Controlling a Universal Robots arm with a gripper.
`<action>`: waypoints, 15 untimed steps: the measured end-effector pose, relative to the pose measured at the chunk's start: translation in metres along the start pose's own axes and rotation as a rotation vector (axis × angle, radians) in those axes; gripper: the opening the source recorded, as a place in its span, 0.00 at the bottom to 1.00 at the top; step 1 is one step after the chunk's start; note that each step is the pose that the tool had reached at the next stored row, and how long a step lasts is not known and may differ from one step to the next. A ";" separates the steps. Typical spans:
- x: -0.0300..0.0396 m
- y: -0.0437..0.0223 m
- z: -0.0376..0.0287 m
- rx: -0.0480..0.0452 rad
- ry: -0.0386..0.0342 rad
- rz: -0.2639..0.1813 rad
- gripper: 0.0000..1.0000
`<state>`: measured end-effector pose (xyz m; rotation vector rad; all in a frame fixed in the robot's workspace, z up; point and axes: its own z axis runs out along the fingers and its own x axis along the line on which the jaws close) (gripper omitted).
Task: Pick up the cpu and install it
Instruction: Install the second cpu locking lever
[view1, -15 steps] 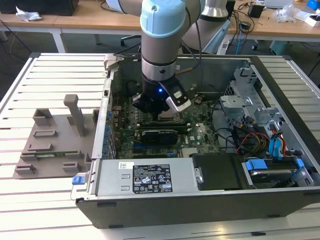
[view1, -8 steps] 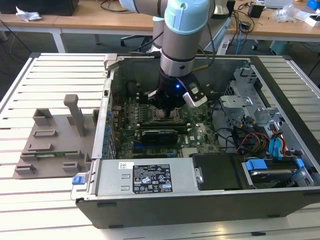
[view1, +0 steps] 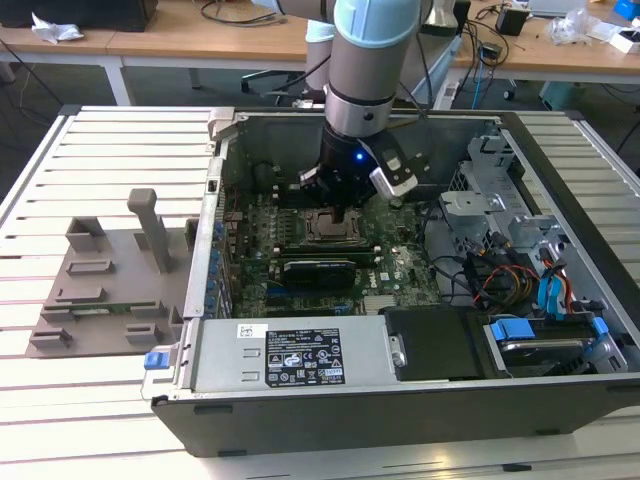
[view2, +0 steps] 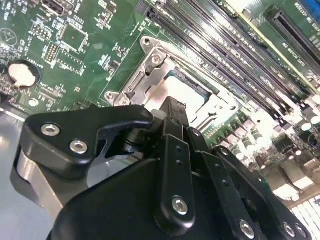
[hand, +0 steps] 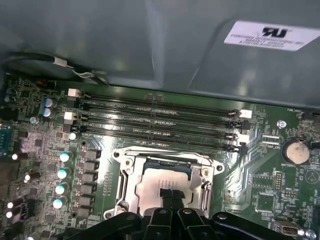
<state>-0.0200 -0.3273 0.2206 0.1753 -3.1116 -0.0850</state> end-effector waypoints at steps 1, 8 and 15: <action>0.0001 0.0003 -0.0033 0.0027 0.0004 0.000 0.11; 0.0003 0.0019 -0.0182 0.0139 0.0017 0.001 0.11; 0.0005 0.0034 -0.0321 0.0261 0.0030 0.001 0.11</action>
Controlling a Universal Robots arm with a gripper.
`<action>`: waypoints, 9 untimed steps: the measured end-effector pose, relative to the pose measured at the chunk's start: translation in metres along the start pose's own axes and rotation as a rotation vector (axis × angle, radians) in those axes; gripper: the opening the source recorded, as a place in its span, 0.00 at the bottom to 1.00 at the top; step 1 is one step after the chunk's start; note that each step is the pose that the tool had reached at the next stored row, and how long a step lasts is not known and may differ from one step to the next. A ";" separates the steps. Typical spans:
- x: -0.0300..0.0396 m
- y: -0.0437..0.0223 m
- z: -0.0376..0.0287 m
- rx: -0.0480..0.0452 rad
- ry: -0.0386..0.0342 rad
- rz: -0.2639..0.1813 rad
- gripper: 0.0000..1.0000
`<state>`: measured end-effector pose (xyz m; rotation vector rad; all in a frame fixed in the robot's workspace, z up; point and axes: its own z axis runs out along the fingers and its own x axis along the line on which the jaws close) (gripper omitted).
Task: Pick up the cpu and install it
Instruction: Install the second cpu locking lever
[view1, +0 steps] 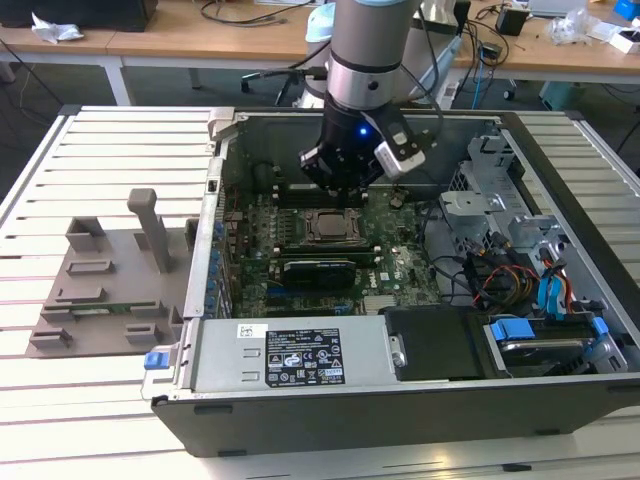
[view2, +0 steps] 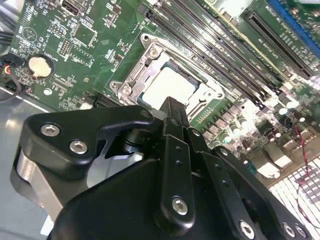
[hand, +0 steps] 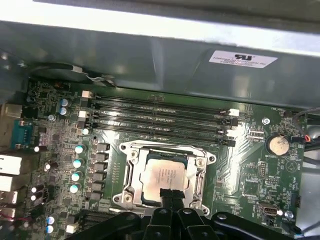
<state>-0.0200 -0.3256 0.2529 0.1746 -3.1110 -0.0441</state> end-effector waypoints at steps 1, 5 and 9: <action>0.0001 0.0002 -0.0040 0.0017 0.0002 0.000 0.11; 0.0002 0.0005 -0.0094 0.0040 0.0005 0.000 0.11; 0.0004 0.0007 -0.0153 0.0063 0.0007 0.000 0.11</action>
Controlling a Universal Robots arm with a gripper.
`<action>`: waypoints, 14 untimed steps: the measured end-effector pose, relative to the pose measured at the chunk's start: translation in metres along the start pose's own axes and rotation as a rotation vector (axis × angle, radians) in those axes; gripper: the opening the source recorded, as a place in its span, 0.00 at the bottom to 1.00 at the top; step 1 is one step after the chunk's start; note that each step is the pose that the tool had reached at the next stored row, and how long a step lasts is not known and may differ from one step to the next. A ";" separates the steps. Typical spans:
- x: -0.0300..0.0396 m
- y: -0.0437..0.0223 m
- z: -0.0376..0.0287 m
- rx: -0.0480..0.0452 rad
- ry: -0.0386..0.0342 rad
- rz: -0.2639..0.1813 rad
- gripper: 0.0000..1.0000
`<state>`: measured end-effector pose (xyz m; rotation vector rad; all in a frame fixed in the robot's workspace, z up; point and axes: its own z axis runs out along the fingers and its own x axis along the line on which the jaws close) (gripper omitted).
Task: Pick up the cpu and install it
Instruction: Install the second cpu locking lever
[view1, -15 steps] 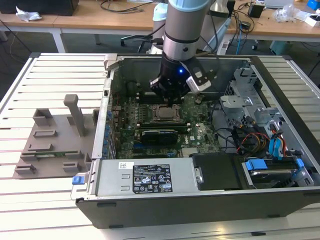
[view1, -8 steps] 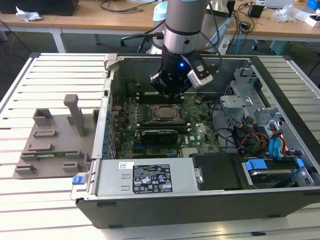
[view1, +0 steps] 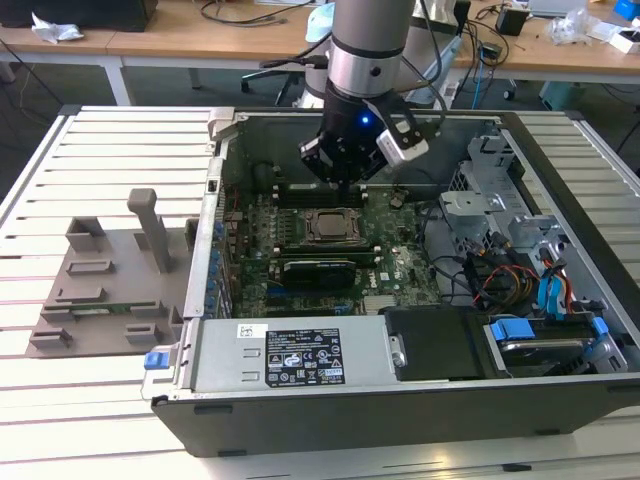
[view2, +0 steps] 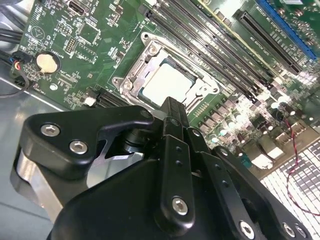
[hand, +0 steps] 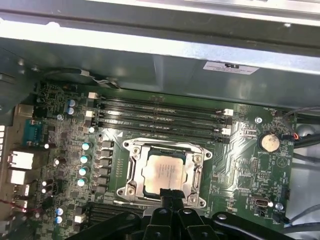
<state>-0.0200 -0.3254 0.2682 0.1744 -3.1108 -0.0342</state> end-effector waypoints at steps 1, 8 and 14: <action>0.0000 0.0000 -0.0016 0.0005 0.0001 0.000 0.11; 0.0004 0.0006 -0.0163 0.0060 0.0006 0.000 0.11; 0.0005 0.0007 -0.0211 0.0077 0.0007 0.000 0.11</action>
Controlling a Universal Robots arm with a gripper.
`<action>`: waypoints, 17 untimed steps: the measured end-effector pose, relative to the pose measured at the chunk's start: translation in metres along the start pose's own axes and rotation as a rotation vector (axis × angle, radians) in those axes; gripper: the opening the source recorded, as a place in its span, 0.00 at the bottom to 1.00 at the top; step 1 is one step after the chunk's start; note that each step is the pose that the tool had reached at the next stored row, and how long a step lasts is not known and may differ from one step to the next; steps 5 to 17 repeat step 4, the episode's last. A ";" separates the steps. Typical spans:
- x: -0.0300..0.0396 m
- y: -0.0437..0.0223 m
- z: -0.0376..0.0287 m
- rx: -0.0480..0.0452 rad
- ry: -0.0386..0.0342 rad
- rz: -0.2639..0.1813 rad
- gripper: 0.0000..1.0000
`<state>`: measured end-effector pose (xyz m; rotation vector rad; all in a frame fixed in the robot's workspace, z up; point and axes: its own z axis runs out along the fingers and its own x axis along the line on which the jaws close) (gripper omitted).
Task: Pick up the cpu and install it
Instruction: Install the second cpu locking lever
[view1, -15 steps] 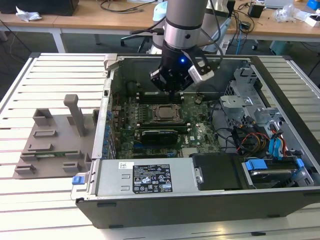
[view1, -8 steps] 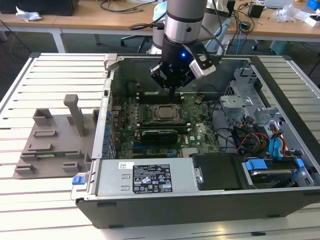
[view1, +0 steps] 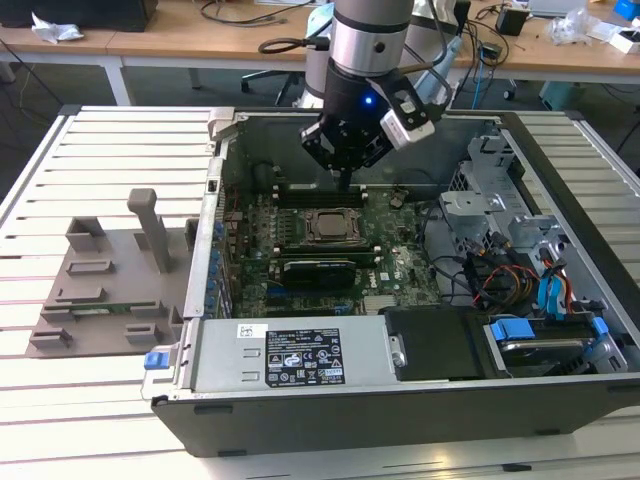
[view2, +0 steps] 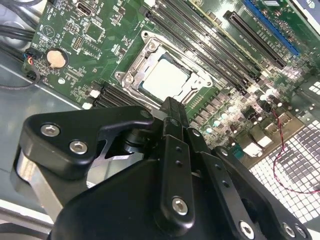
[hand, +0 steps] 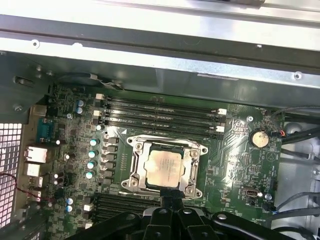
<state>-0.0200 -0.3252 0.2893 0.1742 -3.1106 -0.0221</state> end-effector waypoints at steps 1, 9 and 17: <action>0.0000 0.0000 -0.0001 -0.0001 0.0001 0.000 0.11; 0.0000 0.0000 -0.0001 -0.0006 0.0001 0.000 0.11; 0.0000 0.0000 -0.0001 -0.0006 0.0001 0.000 0.11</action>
